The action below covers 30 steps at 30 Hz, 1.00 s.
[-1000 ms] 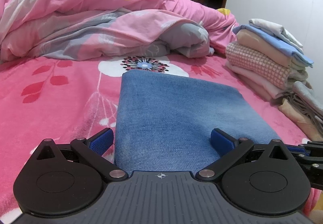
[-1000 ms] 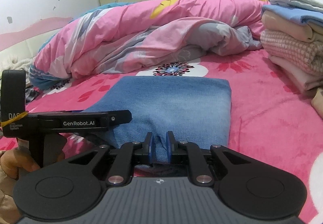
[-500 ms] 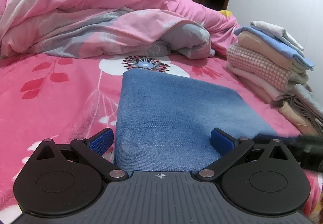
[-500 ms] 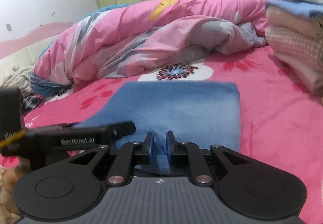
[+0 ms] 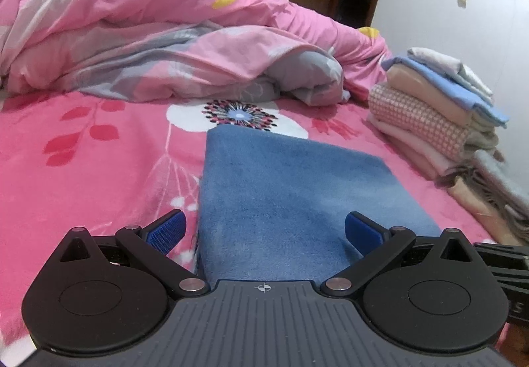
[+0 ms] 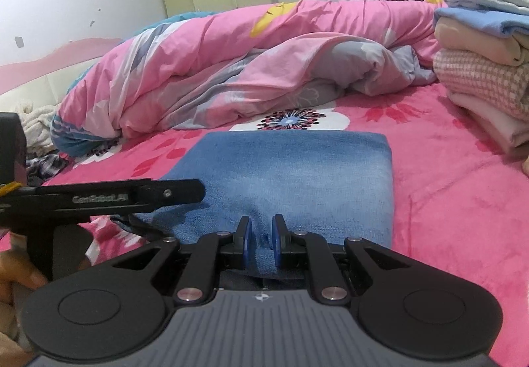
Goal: Fold clothes
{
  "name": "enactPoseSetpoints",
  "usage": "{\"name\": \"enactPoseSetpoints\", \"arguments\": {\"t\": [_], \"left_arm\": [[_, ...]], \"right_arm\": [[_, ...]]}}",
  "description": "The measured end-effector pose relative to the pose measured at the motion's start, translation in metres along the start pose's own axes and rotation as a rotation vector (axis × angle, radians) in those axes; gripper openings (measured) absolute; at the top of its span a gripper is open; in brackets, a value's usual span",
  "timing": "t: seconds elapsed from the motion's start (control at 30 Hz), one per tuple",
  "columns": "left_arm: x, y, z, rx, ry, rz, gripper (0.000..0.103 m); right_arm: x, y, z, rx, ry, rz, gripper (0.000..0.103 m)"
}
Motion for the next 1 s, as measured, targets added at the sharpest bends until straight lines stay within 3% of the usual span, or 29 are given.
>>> {"name": "enactPoseSetpoints", "arguments": {"t": [0.33, 0.53, 0.73, 1.0], "left_arm": [[0.011, 0.008, -0.003, -0.052, -0.005, 0.027, 0.103], [0.011, 0.013, -0.004, -0.074, 0.014, 0.035, 0.103], [0.008, 0.012, -0.013, -0.117, 0.002, 0.056, 0.103], [0.001, 0.008, -0.019, -0.153, 0.023, 0.074, 0.103]], "right_arm": [[0.002, 0.003, -0.006, -0.046, -0.037, 0.001, 0.015], [-0.011, 0.014, -0.012, -0.147, -0.095, -0.024, 0.016], [0.008, 0.002, -0.01, -0.175, -0.102, 0.025, 0.016], [0.012, 0.005, -0.017, -0.227, -0.142, 0.024, 0.016]]}}
Point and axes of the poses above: each gripper's, at about its wrist camera, not at the fingertips, and y roughly against the way its jaws point, z to its left, x to its underside, the point moved 4 cm from there along -y, roughly the way its jaws point, and after that the axes turned 12 degrees about z, right-handed, at the moved point
